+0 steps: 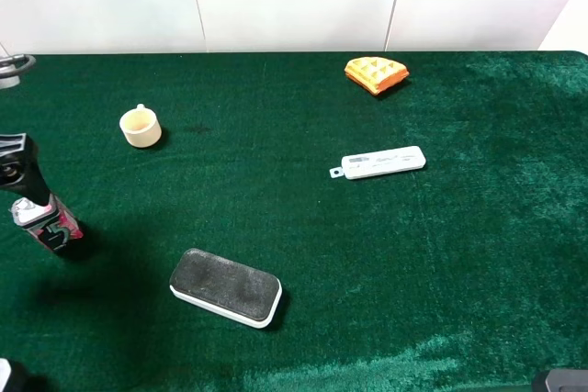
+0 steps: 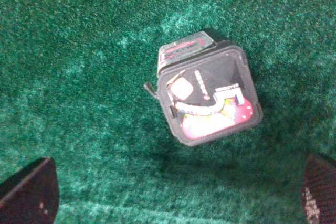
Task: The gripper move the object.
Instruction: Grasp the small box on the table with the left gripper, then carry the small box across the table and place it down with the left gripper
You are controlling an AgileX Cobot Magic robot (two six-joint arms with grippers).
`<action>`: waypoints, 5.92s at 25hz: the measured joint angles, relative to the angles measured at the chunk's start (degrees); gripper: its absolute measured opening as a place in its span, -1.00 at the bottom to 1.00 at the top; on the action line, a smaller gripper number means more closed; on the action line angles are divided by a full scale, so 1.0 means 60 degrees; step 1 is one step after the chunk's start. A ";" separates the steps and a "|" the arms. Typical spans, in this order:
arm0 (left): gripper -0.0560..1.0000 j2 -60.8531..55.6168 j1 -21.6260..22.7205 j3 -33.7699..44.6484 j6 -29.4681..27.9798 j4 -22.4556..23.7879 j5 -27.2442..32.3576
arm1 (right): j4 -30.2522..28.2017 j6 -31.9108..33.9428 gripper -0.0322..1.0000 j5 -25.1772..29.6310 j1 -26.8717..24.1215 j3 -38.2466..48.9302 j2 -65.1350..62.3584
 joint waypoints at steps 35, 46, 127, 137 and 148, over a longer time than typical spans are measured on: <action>0.86 0.4053 -0.0435 0.0114 -0.0739 -0.0572 -0.3263 | -0.0009 0.0000 0.41 0.0000 0.0000 0.0000 0.0000; 0.55 0.4216 -0.0435 0.0190 -0.0749 -0.0572 -0.3218 | 0.0001 0.0000 0.41 0.0000 0.0000 0.0000 0.0000; 0.04 0.5642 -0.3624 -0.7702 0.0986 -0.0868 0.2363 | 0.0001 0.0000 0.41 0.0000 0.0000 0.0000 0.0000; 0.03 0.6957 -0.3848 -0.7938 0.1010 -0.0242 0.1665 | -0.0008 0.0000 0.41 0.0000 0.0000 0.0000 0.0000; 0.03 0.7808 -0.3848 -0.7938 0.0807 0.0248 -0.0037 | -0.0008 0.0000 0.41 0.0000 0.0000 0.0000 0.0000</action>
